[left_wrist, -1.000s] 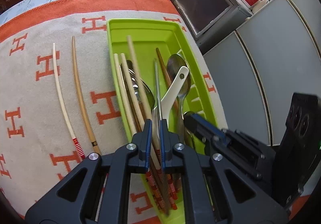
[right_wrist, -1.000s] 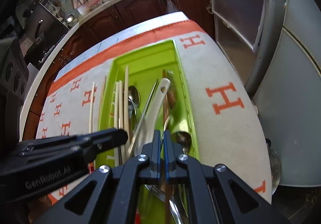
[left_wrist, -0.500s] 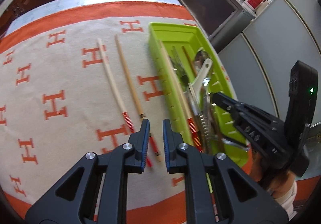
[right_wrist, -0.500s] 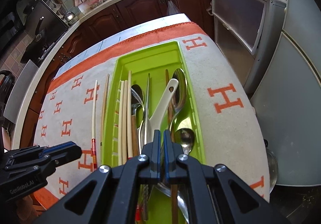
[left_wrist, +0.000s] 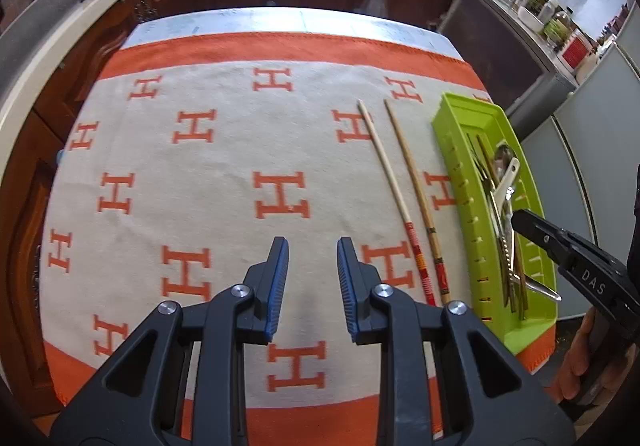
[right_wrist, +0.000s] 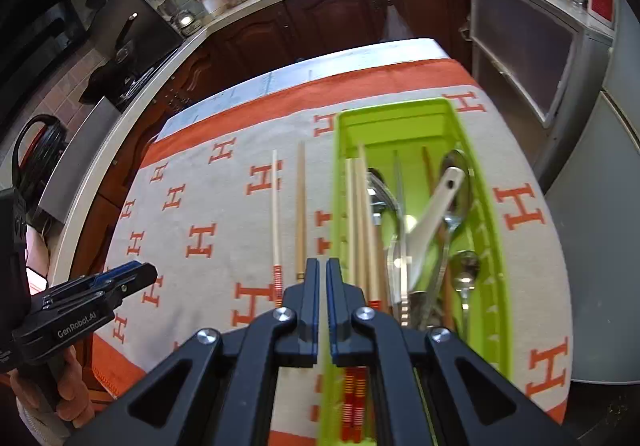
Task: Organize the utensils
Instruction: 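Lift both open tools away from the tray, then grasp the brown wooden chopstick on the blanket with the right tool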
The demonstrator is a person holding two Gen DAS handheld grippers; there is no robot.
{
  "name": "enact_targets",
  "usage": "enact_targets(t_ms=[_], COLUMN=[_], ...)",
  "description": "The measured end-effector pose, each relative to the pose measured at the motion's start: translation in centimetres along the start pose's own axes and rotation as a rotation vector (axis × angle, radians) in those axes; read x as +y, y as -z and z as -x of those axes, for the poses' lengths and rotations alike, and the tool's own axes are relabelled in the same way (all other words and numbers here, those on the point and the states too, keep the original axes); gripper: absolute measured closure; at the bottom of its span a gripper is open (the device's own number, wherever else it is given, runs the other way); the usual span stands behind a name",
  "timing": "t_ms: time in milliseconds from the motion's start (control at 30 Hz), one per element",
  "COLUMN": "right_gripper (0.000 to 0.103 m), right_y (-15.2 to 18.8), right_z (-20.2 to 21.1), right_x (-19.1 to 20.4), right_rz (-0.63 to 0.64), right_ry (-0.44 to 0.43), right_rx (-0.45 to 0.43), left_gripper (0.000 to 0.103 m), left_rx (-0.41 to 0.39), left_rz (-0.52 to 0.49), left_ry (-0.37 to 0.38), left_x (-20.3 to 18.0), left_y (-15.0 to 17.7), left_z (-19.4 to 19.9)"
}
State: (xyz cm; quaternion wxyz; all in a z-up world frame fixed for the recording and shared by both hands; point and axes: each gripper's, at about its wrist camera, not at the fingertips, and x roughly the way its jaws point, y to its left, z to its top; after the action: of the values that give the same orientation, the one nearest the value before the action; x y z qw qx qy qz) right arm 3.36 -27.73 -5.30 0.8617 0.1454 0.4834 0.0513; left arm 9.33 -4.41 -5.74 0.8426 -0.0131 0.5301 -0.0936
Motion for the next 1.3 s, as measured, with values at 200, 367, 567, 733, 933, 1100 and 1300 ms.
enact_targets(t_ms=[200, 367, 567, 733, 933, 1100, 1300], right_gripper=[0.093, 0.092, 0.091, 0.081, 0.081, 0.081, 0.081], right_y=[-0.5, -1.3, -2.5, -3.2, -3.7, -4.3, -4.8], right_z=[-1.4, -3.0, -5.5, -7.3, -9.0, -9.9, -10.9], right_x=[2.8, 3.9, 4.1, 4.1, 4.1, 4.0, 4.0], right_rz=[0.029, 0.029, 0.010, -0.014, -0.036, -0.042, -0.039], right_ry=[-0.004, 0.015, 0.064, 0.102, 0.140, 0.181, 0.198], right_rx=[0.036, 0.075, 0.133, 0.168, 0.207, 0.228, 0.249], left_gripper=[0.061, 0.060, 0.060, 0.060, 0.060, 0.060, 0.060], left_rx=[-0.053, -0.063, -0.048, -0.037, -0.032, -0.034, -0.018], left_rz=[0.013, 0.025, 0.057, 0.083, 0.110, 0.122, 0.134], left_ry=[-0.048, -0.059, -0.065, -0.067, -0.072, -0.074, -0.064], left_x=[1.3, 2.3, 3.8, 5.1, 6.5, 7.0, 7.3], left_y=[0.2, 0.3, 0.2, 0.2, 0.1, 0.4, 0.6], left_z=[1.4, 1.6, 0.8, 0.1, -0.3, -0.6, -1.1])
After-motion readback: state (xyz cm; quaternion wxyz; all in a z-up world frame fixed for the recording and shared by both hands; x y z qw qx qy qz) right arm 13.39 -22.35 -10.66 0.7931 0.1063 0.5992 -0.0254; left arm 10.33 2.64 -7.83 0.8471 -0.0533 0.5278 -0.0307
